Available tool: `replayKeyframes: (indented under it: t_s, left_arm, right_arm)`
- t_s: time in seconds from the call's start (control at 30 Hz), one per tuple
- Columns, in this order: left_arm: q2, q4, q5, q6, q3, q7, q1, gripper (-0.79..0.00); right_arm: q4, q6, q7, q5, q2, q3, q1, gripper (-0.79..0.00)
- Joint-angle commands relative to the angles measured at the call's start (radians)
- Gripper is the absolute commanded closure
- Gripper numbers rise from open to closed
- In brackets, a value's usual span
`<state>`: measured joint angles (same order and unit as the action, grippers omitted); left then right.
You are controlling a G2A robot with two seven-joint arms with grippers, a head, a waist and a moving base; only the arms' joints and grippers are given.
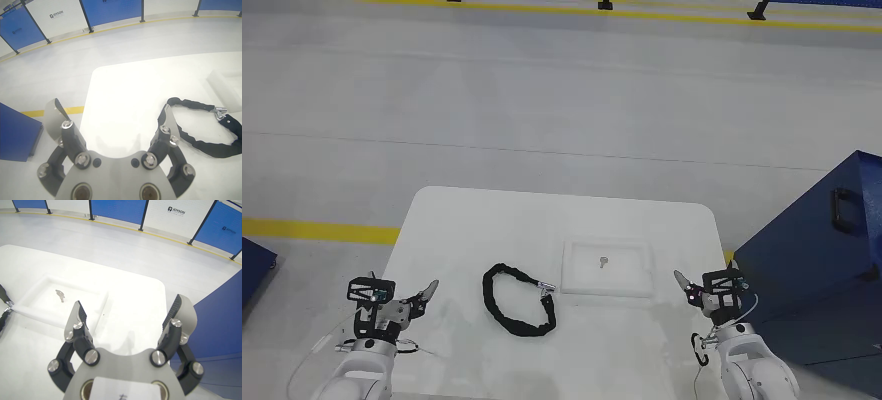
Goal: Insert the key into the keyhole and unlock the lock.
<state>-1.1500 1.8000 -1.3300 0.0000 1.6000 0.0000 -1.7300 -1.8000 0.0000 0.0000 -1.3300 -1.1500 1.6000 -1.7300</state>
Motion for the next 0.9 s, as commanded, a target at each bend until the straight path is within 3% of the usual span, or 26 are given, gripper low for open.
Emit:
replayKeyframes:
  t_s: [0.0,0.2,0.3,0.63,0.87]
  left_arm:
    - [0.0,0.0,0.0,0.0,0.0,0.0,0.0,-0.784]
    - [0.0,0.0,0.0,0.0,0.0,0.0,0.0,-0.785]
    - [0.0,0.0,0.0,0.0,0.0,0.0,0.0,-0.785]
    - [0.0,0.0,0.0,0.0,0.0,0.0,0.0,-0.785]
    - [0.0,0.0,0.0,0.0,0.0,0.0,0.0,-0.785]
  right_arm:
    - [0.0,0.0,0.0,0.0,0.0,0.0,0.0,-0.785]
    - [0.0,-0.005,-0.002,-0.002,0.0,0.001,0.003,-0.785]
    - [0.018,-0.056,-0.006,-0.009,0.002,0.005,0.028,-0.785]
    - [0.158,-0.362,-0.036,-0.021,0.015,-0.024,0.227,-0.785]
    - [0.385,-0.642,-0.056,-0.041,0.023,-0.099,0.448,-0.785]
